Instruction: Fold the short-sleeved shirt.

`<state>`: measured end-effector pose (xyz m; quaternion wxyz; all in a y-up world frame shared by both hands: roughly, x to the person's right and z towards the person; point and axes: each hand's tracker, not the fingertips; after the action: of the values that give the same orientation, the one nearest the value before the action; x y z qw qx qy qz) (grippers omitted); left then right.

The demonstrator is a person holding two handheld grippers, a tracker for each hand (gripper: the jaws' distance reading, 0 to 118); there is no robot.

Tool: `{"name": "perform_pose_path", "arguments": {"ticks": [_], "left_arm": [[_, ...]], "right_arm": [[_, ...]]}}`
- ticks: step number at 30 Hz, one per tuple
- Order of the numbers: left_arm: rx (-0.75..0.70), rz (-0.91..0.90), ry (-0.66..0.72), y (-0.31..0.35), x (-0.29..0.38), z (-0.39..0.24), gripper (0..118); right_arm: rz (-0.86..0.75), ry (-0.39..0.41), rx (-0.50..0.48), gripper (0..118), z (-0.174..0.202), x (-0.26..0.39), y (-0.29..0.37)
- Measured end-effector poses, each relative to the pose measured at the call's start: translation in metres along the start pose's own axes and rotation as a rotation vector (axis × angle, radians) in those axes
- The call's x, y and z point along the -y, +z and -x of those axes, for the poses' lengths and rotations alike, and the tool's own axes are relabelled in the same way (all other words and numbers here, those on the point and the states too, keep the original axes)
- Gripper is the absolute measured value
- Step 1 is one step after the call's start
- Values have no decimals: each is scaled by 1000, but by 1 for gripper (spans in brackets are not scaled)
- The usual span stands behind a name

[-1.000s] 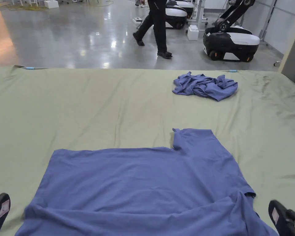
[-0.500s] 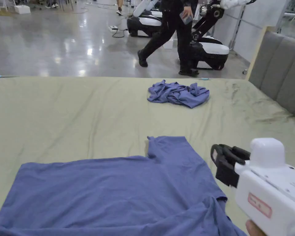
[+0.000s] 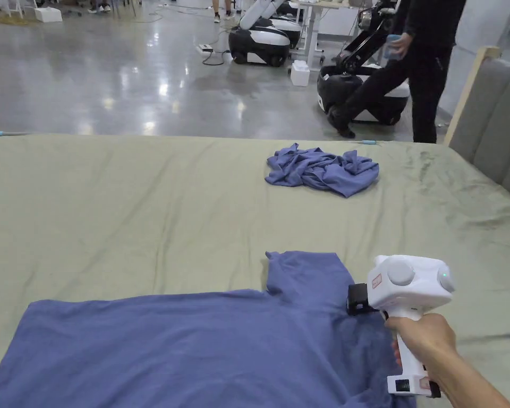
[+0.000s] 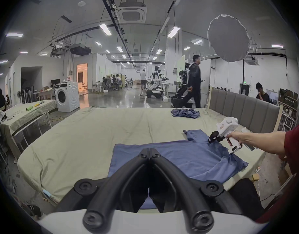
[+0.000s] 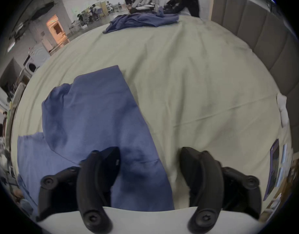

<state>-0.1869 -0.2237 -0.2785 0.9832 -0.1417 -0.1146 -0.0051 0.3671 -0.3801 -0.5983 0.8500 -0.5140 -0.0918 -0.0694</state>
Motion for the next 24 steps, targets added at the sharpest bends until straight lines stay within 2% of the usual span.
{"name": "perform_pose_path", "arguments": {"ticks": [1,2,3,4,7,9,10,12,15,21,22,23,24], "left_arm": [[-7,4,-1,-5,1,1,0],[-8,19,-2,-14,-1,6,0],[10,67,4,-28,-5,13,0],[21,74,17,-43,-9,20,18],[53,168,125,-131,-25,69,94],[11,329,140,-222,-36,98,95],[-32,406,139,-256,-33,112,95],[-114,597,137,-336,-12,145,95],[-211,765,140,-392,21,162,95],[-192,769,191,-420,37,149,93],[-185,776,183,-421,36,144,76],[-175,783,129,-421,34,137,32],[-192,787,86,-418,31,134,0]], "right_arm": [[1,24,3,70,2,-2,2],[-9,50,35,44,4,-5,6],[-33,53,17,20,11,-2,18],[-41,48,-3,8,13,-2,23],[-19,58,-33,5,23,-4,28],[-77,132,10,5,37,-2,35],[-73,135,-2,5,41,-1,37],[-54,120,-38,5,42,-3,34],[-48,113,-40,5,42,-2,29],[-21,115,-54,5,49,5,24],[-21,125,-52,5,50,5,23],[-25,129,-50,5,47,4,21],[-22,127,-52,5,47,2,21]]}}
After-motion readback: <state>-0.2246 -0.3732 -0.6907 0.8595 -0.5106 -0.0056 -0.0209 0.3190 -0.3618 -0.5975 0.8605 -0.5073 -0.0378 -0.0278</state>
